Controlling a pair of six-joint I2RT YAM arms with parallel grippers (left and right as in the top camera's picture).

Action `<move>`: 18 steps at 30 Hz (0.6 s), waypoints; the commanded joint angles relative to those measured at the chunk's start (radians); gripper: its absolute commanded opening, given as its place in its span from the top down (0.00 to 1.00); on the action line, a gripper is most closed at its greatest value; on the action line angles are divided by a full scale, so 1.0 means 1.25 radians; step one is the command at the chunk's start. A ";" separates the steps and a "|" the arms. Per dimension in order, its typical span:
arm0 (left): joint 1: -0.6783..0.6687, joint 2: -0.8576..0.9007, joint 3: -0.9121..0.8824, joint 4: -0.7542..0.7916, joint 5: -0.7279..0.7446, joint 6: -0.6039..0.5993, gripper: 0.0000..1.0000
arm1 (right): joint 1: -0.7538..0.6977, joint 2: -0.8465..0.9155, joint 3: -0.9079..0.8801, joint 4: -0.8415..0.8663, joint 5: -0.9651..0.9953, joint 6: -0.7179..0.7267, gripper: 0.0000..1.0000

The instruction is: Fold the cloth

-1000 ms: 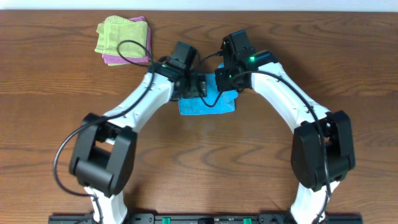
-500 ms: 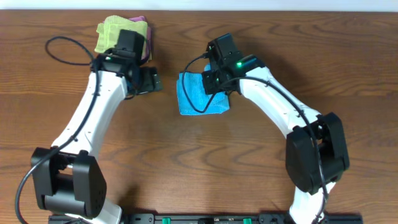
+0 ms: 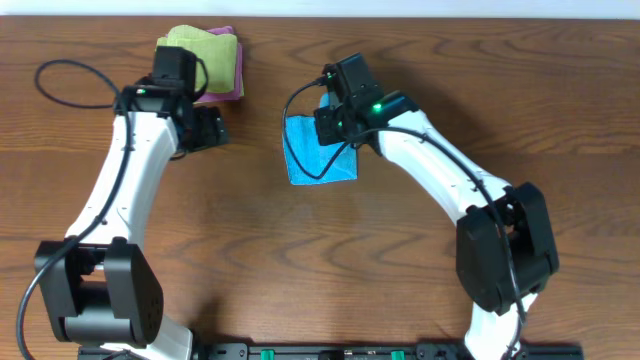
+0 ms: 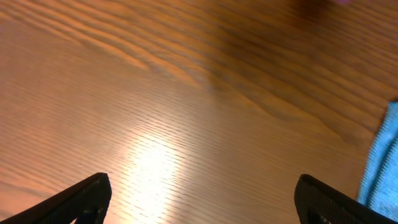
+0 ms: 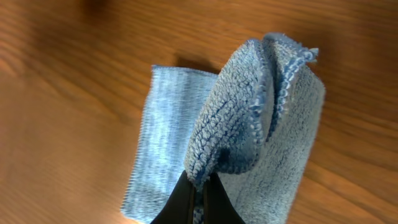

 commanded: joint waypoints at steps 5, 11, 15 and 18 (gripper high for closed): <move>0.022 -0.001 0.004 0.004 -0.017 0.027 0.05 | 0.047 -0.002 0.017 0.002 0.030 0.015 0.99; 0.022 -0.001 0.004 0.008 -0.017 0.032 0.05 | 0.061 0.002 0.015 -0.015 0.074 0.014 0.99; 0.022 -0.001 0.004 0.013 -0.017 0.033 0.05 | 0.061 0.009 0.012 -0.025 0.073 0.015 0.99; 0.022 -0.001 0.004 0.020 -0.017 0.033 0.05 | 0.065 0.016 0.012 -0.021 0.073 0.015 0.99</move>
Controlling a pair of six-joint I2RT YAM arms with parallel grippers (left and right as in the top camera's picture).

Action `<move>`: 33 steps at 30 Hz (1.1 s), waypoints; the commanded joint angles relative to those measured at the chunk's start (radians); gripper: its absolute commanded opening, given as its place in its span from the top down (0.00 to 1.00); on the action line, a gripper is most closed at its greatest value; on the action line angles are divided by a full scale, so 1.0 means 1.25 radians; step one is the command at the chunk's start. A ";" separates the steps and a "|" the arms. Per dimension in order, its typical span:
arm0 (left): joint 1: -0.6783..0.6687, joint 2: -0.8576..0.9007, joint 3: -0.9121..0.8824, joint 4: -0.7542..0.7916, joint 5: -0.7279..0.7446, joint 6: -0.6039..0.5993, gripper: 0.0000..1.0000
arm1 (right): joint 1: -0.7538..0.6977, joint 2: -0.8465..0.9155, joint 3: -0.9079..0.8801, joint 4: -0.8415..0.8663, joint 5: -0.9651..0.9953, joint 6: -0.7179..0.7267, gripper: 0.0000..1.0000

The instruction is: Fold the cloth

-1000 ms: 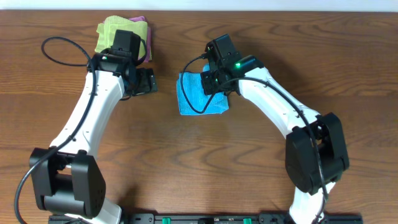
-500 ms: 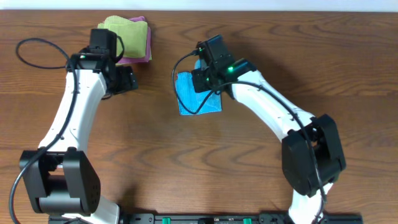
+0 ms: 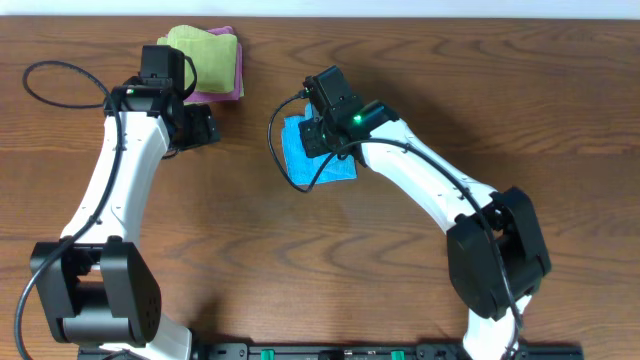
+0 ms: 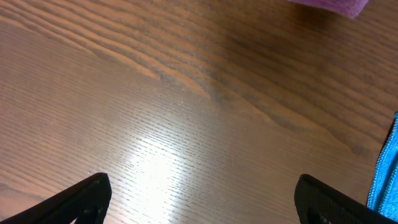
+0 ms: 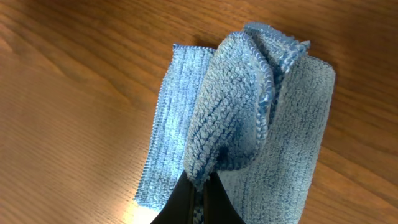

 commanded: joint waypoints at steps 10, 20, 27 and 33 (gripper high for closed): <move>0.003 -0.001 0.004 0.009 -0.015 0.023 0.05 | 0.032 0.056 0.012 0.018 0.027 0.016 0.99; 0.003 -0.001 0.004 0.021 -0.015 0.027 0.05 | 0.025 0.073 0.012 0.025 0.052 0.016 0.98; 0.003 -0.001 0.004 0.024 -0.014 0.029 0.05 | 0.032 0.076 0.012 0.033 0.033 0.016 0.27; 0.003 -0.001 0.004 0.027 -0.015 0.035 0.05 | 0.034 0.076 0.012 0.032 0.015 0.016 0.01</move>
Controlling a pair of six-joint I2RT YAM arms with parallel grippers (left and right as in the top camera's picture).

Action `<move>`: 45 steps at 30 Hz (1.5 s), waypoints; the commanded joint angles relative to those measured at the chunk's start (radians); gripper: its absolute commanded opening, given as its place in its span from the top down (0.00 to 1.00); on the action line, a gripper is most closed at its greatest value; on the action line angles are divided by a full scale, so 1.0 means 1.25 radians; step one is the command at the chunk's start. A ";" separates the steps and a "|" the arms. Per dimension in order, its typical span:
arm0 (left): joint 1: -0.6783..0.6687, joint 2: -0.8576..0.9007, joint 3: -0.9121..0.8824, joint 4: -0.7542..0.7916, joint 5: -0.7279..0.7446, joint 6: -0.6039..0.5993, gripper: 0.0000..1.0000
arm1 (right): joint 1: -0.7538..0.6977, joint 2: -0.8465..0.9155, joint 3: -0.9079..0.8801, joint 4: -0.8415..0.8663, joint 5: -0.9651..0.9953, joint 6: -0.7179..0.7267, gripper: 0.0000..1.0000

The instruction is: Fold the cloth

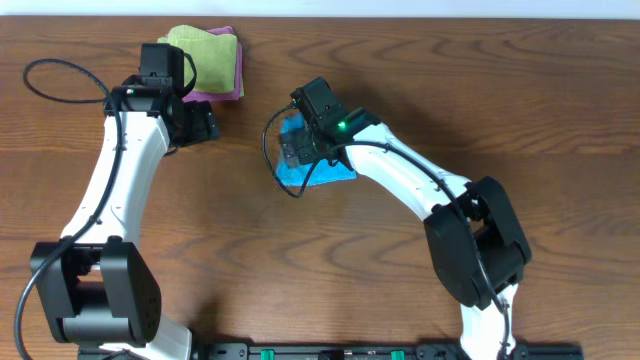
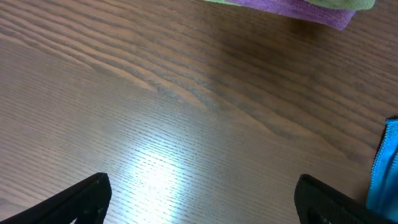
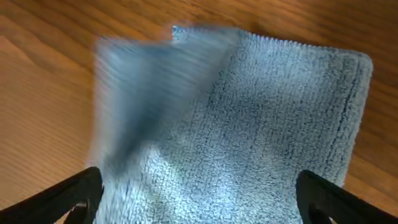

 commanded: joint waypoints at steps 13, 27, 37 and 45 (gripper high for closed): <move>-0.025 -0.001 0.004 -0.010 0.287 0.042 0.05 | -0.049 0.009 0.012 -0.031 -0.008 0.097 0.01; -0.198 0.055 0.001 0.008 0.320 0.047 0.05 | -0.243 0.006 0.011 -0.132 -0.122 0.071 0.01; -0.297 0.070 0.001 0.063 0.306 0.020 0.05 | -0.449 -0.214 -0.006 -0.278 -0.121 -0.147 0.01; -0.390 0.109 0.001 0.046 0.216 -0.193 0.05 | -0.551 -0.578 -0.287 -0.225 -0.179 -0.217 0.01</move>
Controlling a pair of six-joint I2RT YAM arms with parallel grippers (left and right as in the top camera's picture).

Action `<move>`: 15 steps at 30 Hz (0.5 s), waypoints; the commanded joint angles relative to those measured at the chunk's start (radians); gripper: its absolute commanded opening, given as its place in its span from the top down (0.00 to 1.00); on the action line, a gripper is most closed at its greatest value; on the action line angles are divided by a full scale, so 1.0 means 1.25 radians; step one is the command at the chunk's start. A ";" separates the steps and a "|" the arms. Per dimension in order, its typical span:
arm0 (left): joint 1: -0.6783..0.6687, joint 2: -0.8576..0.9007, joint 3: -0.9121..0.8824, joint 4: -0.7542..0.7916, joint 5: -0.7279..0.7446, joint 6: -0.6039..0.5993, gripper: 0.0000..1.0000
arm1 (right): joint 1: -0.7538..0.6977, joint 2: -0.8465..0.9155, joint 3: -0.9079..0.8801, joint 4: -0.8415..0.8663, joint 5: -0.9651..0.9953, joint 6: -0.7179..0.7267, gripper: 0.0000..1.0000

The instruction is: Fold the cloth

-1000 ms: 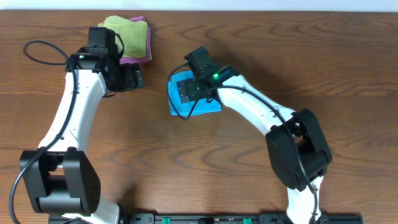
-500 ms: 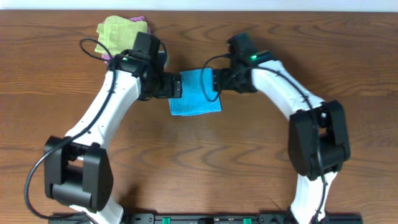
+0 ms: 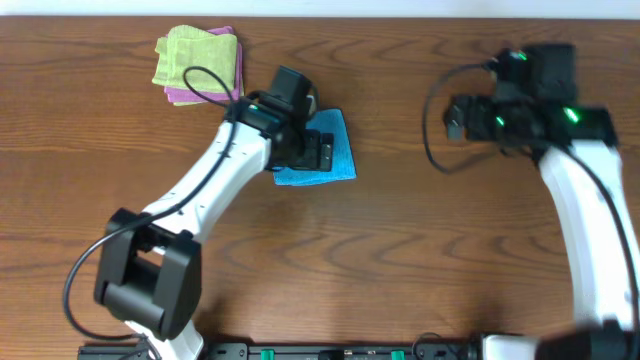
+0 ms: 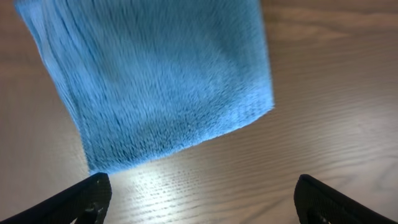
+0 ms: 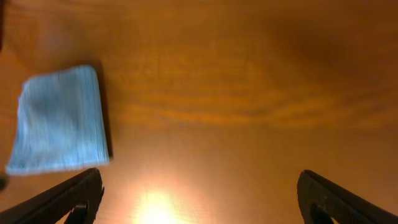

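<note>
The blue cloth (image 3: 338, 158) lies flat on the table as a folded rectangle, also seen in the left wrist view (image 4: 155, 81) and at the left of the right wrist view (image 5: 59, 127). My left gripper (image 3: 320, 152) hovers over the cloth's left part, open wide, with nothing between its fingers (image 4: 202, 199). My right gripper (image 3: 455, 118) is far off to the right of the cloth, open and empty (image 5: 199, 199), above bare wood.
A stack of folded cloths, green on pink (image 3: 198, 55), sits at the back left of the wooden table (image 3: 420, 250). Cables hang from both arms.
The right gripper, then open right over the blue cloth, is now far to the right. The left gripper has moved from beside the green and pink stack to over the blue cloth.
The right gripper was shut on a raised flap of the blue cloth and held it over the lower layer, then further left. Later it was open with the cloth lying flat and folded. Now it is away to the right and the left gripper hovers over the cloth.
</note>
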 commanded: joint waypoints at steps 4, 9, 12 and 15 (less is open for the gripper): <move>-0.073 0.017 0.001 -0.016 -0.113 -0.186 0.05 | -0.060 -0.295 -0.316 0.051 -0.076 -0.049 0.01; -0.115 0.020 0.001 -0.017 -0.220 -0.403 0.05 | -0.076 -0.592 -0.474 -0.005 -0.097 -0.049 0.01; -0.125 0.026 0.001 -0.015 -0.244 -0.456 0.05 | -0.076 -0.693 -0.483 -0.026 -0.081 -0.027 0.01; -0.128 0.030 0.000 -0.016 -0.245 -0.465 0.05 | -0.076 -0.750 -0.483 -0.051 -0.036 -0.027 0.01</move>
